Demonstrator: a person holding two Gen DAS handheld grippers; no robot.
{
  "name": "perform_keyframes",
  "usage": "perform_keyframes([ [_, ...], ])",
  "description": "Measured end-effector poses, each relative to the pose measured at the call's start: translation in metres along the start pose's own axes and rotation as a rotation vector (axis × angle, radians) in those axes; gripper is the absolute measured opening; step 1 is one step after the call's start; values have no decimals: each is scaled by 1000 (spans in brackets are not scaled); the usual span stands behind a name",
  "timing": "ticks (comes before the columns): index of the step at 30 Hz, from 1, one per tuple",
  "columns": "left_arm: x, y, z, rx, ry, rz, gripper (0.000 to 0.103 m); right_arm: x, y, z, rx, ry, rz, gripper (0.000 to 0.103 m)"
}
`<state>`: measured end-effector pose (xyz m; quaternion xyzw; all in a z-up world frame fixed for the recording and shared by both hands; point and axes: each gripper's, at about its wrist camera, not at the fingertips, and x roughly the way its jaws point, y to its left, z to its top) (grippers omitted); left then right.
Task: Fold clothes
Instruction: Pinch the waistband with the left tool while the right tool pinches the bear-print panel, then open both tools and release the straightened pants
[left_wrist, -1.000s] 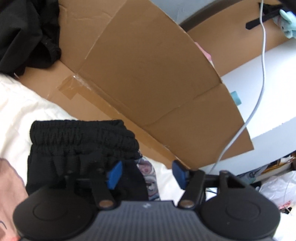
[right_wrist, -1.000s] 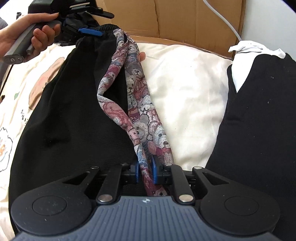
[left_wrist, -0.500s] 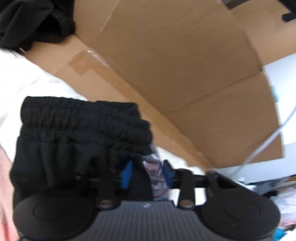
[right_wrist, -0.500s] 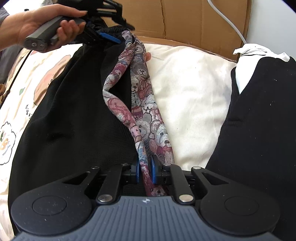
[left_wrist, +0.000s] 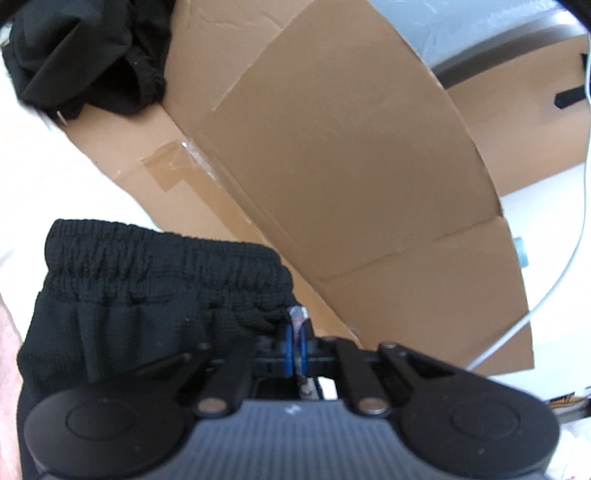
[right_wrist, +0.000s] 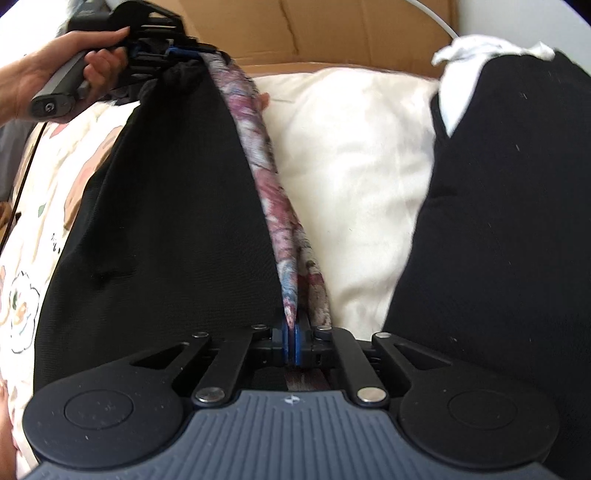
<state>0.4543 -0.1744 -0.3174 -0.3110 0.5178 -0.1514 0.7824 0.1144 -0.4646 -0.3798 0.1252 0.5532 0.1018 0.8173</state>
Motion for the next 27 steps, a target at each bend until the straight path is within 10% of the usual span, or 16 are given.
perform_keyframes([
  [5, 14, 2, -1, -13, 23, -1, 13, 0, 3, -2, -4, 14, -3, 3],
  [10, 8, -7, -1, 55, 44, -53, 66, -15, 0, -1, 11, -15, -10, 22],
  [14, -14, -9, 6, 97, 59, -65, 67, -30, -1, -3, 0, -50, -25, 42],
  [24, -86, 11, 27, 195, 10, -22, 70, -43, 13, -14, -40, -44, -63, 42],
  [27, -105, 33, 35, 223, 3, 32, 71, -44, 17, -18, -43, -33, -75, 27],
])
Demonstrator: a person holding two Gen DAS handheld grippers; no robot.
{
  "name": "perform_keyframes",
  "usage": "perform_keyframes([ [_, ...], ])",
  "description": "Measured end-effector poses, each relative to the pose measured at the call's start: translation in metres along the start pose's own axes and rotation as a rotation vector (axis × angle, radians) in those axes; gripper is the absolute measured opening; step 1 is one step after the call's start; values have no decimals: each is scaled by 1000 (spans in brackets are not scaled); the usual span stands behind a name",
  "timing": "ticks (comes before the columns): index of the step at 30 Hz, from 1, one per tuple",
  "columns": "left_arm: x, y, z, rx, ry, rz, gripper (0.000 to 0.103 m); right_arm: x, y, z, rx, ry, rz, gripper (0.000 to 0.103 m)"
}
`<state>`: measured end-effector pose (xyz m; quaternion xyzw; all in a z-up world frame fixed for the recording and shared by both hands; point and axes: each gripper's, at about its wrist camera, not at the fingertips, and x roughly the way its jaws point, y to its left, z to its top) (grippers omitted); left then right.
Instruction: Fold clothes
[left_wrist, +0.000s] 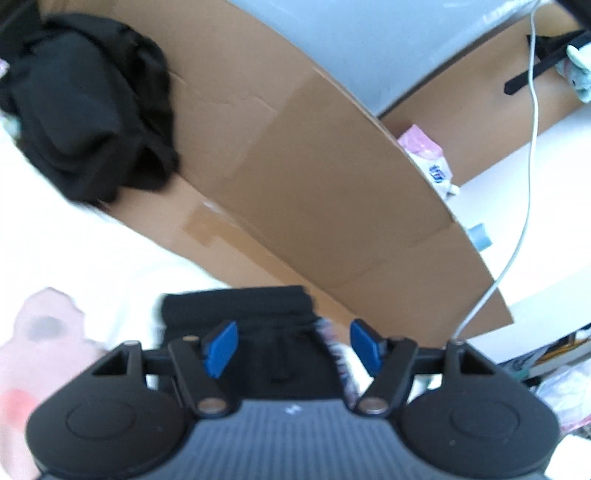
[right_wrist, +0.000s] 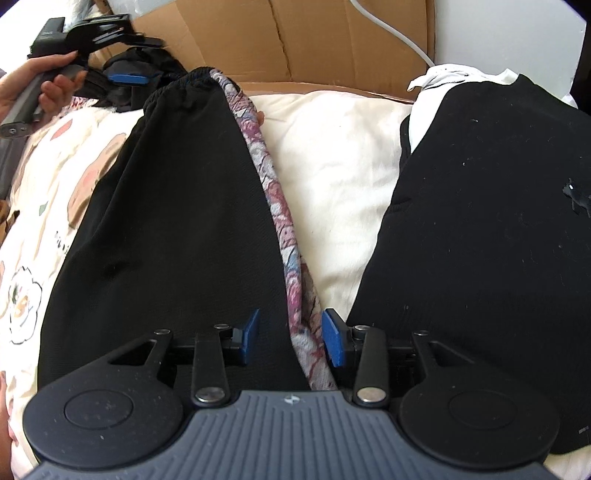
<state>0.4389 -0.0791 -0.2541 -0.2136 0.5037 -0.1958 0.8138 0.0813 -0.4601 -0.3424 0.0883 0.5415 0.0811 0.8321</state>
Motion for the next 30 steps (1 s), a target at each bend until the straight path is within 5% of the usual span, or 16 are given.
perform_keyframes([
  [6, -17, 44, -12, -18, 35, 58, 72, 8, 2, -4, -29, 35, -86, 9],
  [18, 16, 85, -41, -137, 82, -86, 72, 12, 1, 1, -22, 62, -144, 19],
  [22, 21, 80, -47, -84, 89, -64, 57, 3, 8, 0, -43, 27, -151, 35],
  [26, 29, 80, -55, -81, 139, -97, 53, -6, 11, 1, -49, 3, -146, 39],
  [27, 30, 78, -56, -64, 145, -93, 44, -8, 12, 1, -50, -3, -145, 39],
  [28, 32, 77, -57, -45, 149, -88, 11, -10, 13, 2, -51, -8, -143, 39],
  [30, 34, 74, -56, -14, 139, -66, 3, -9, 12, 0, -44, -5, -121, 39],
])
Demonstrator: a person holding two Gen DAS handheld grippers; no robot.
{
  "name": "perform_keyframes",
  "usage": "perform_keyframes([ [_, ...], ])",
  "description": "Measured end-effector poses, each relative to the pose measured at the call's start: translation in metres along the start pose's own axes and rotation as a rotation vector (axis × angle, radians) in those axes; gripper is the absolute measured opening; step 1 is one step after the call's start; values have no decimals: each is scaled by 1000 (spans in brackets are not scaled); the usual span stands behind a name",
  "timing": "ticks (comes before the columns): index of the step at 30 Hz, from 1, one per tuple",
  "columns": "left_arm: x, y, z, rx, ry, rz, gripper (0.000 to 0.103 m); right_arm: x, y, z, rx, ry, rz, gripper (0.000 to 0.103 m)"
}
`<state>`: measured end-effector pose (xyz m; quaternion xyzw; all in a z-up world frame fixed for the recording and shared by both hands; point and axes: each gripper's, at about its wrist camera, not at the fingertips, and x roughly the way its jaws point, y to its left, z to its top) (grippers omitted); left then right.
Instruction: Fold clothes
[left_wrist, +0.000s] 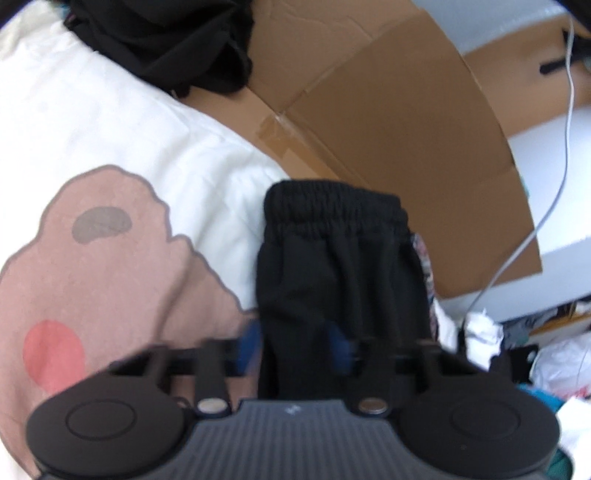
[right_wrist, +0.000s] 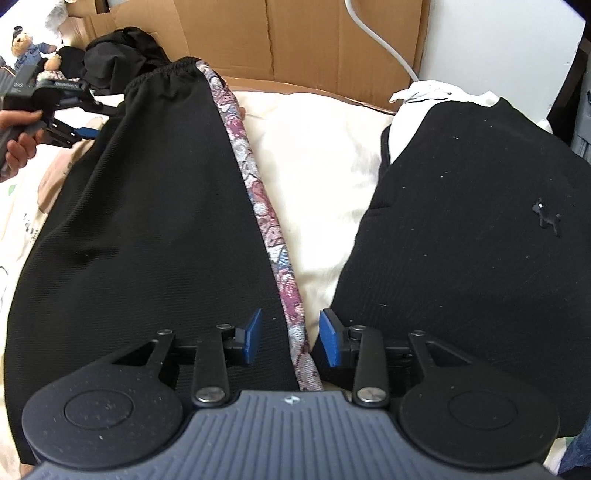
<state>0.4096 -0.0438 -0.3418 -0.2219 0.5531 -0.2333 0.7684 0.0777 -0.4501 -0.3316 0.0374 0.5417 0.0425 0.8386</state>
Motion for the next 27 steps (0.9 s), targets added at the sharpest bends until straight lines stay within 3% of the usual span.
perform_keyframes([
  [9, -13, -12, 18, 74, -41, 64, 3, 26, -2, -13, -8, 52, -8, 34],
  [14, -19, 1, 25, 21, -74, 115, 3, 29, -2, -12, -12, 66, -17, 32],
  [17, -16, 8, 18, -34, -31, 94, 18, 27, -2, -11, -2, 73, -16, 32],
  [19, -19, 7, 13, -24, -22, 108, 45, 24, -2, -11, 7, 75, -11, 34],
  [22, -29, 7, 7, -22, -15, 134, 52, 19, -1, -11, 13, 72, -6, 36],
  [27, -58, 2, -3, 0, 11, 142, 53, 9, 2, -8, 13, 50, -8, 39],
])
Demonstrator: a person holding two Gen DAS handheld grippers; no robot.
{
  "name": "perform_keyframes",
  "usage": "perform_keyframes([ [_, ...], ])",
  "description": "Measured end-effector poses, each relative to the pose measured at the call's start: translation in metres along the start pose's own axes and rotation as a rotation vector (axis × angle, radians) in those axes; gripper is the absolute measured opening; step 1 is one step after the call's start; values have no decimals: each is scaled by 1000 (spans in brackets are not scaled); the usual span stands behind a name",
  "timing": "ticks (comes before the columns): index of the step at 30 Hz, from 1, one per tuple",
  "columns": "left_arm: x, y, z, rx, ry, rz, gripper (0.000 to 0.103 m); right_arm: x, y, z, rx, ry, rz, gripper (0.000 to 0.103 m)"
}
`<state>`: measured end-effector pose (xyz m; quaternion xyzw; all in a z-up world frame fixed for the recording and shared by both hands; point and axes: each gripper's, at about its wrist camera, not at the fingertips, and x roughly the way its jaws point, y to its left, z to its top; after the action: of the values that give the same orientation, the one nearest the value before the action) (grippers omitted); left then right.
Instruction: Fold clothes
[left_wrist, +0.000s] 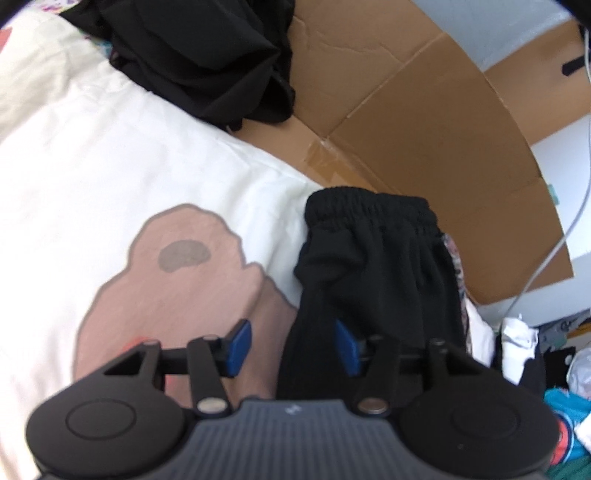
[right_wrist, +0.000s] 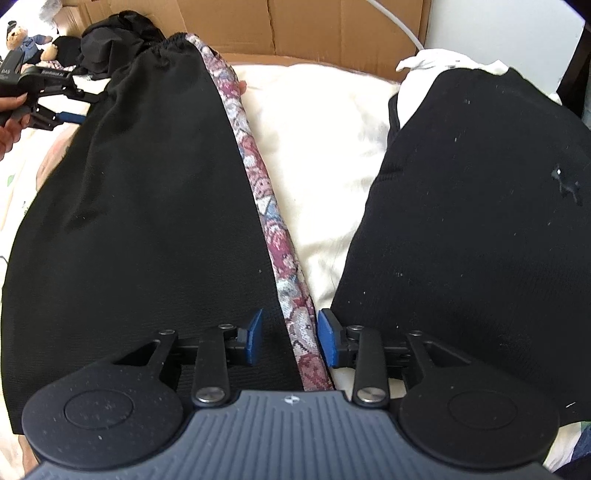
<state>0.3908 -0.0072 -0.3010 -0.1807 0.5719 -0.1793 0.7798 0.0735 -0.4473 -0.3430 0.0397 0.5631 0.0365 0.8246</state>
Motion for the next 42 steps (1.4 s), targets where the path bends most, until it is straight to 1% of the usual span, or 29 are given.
perform_keyframes([
  [5, -28, -8, -15, 65, 36, -9, 53, -11, 2, 7, 2, -30, 9, 40],
  [9, -46, -7, -31, 66, 53, -33, 54, -15, 4, 12, 8, -38, 13, 41],
  [12, -51, -5, -40, 66, 60, -53, 55, -14, 8, 15, 12, -31, 19, 42],
  [15, -56, -2, -52, 98, 71, -58, 56, -12, 12, 18, 7, -21, 20, 42],
  [17, -56, 2, -65, 122, 86, -62, 57, -10, 14, 22, 16, -21, 20, 42],
  [20, -51, 10, -82, 129, 110, -78, 59, -6, 17, 29, 31, -26, 27, 42],
  [24, -41, 21, -99, 81, 123, -99, 59, 2, 18, 40, 52, -28, 40, 42],
  [25, -38, 25, -103, 47, 122, -118, 59, 5, 18, 43, 61, -27, 47, 42],
  [30, -29, 34, -110, -41, 103, -155, 59, 19, 16, 53, 97, -10, 71, 42],
  [32, -25, 34, -109, -53, 97, -169, 59, 25, 15, 54, 109, -3, 79, 42],
  [34, -20, 32, -110, -48, 95, -168, 58, 30, 16, 54, 111, 7, 79, 43],
  [35, -18, 31, -110, -43, 95, -165, 56, 33, 16, 53, 107, 14, 77, 42],
  [36, -16, 30, -111, -35, 95, -163, 44, 36, 17, 52, 103, 21, 75, 42],
  [37, -13, 29, -112, -21, 101, -160, 22, 38, 18, 51, 100, 29, 73, 42],
  [38, -11, 28, -113, -12, 108, -157, 6, 41, 18, 50, 96, 36, 71, 42],
  [39, -9, 28, -114, -6, 117, -143, 1, 43, 19, 49, 92, 42, 68, 43],
  [42, -12, 28, -117, 14, 104, -131, 1, 48, 22, 46, 67, 51, 47, 43],
])
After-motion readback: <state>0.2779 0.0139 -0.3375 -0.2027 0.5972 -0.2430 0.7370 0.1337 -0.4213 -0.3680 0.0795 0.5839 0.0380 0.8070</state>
